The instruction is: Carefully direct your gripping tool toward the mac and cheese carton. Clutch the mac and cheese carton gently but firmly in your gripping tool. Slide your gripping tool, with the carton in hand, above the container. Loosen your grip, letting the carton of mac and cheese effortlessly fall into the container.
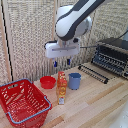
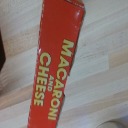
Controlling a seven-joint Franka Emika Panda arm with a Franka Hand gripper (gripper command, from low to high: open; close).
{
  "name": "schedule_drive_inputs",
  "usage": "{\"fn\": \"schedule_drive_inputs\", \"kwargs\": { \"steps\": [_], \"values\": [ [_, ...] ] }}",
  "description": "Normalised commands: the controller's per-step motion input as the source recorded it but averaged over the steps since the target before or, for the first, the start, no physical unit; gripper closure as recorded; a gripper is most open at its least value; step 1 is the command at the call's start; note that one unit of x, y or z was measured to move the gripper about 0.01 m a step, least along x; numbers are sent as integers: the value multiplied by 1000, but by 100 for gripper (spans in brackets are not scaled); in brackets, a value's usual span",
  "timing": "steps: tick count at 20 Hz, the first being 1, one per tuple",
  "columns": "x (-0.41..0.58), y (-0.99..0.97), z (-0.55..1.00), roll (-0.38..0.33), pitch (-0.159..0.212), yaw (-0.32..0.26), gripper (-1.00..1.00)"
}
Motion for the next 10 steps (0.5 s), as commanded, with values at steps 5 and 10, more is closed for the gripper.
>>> {"fn": "schedule_drive_inputs", "kwargs": {
  "steps": [5,10],
  "values": [
    [-223,338,-491,-76,22,-98,-100],
    [-11,301,-466,-62,47,-40,100]
  ]
}}
